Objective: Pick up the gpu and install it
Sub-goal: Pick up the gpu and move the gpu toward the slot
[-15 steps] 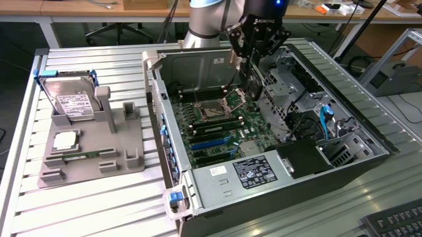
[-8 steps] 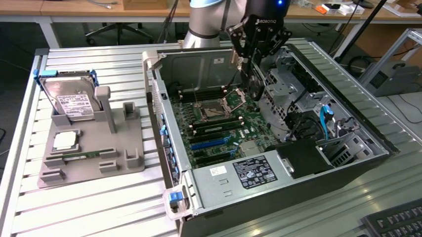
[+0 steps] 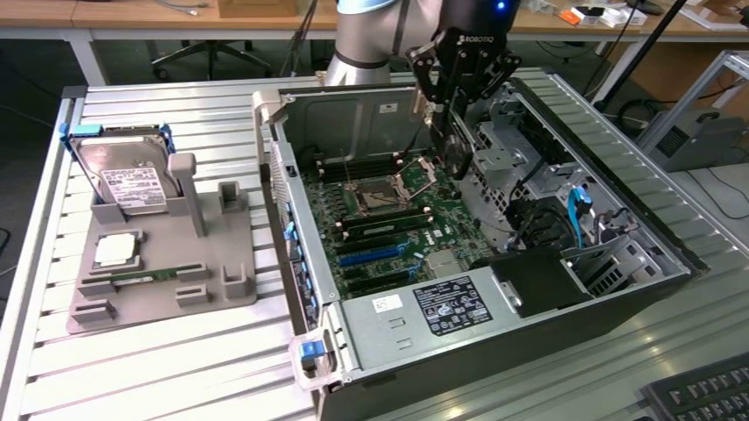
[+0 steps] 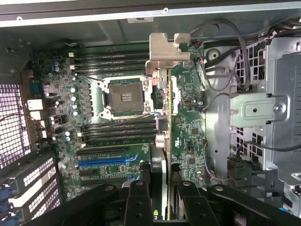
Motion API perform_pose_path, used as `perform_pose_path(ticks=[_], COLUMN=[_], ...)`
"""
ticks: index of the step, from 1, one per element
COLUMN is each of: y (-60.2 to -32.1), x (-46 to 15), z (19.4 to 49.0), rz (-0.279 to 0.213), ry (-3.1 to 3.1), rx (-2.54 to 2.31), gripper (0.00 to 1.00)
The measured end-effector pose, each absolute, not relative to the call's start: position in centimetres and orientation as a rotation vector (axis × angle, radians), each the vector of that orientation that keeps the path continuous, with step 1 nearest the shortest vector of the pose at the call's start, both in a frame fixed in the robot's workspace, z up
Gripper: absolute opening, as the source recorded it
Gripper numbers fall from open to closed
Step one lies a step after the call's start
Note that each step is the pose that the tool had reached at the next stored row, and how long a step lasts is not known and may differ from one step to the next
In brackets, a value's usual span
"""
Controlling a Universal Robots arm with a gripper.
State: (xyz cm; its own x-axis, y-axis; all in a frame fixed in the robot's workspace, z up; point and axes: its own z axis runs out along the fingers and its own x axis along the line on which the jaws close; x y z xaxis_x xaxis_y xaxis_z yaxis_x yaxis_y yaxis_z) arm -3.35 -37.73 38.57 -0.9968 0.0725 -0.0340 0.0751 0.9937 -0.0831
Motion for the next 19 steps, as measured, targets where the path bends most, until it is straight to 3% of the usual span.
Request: perform_pose_path(ticks=[19], y=[-37.8], x=[-3.3], z=[37.3], rz=[-0.132], ry=[3.106], rx=[0.115], gripper=[0.27])
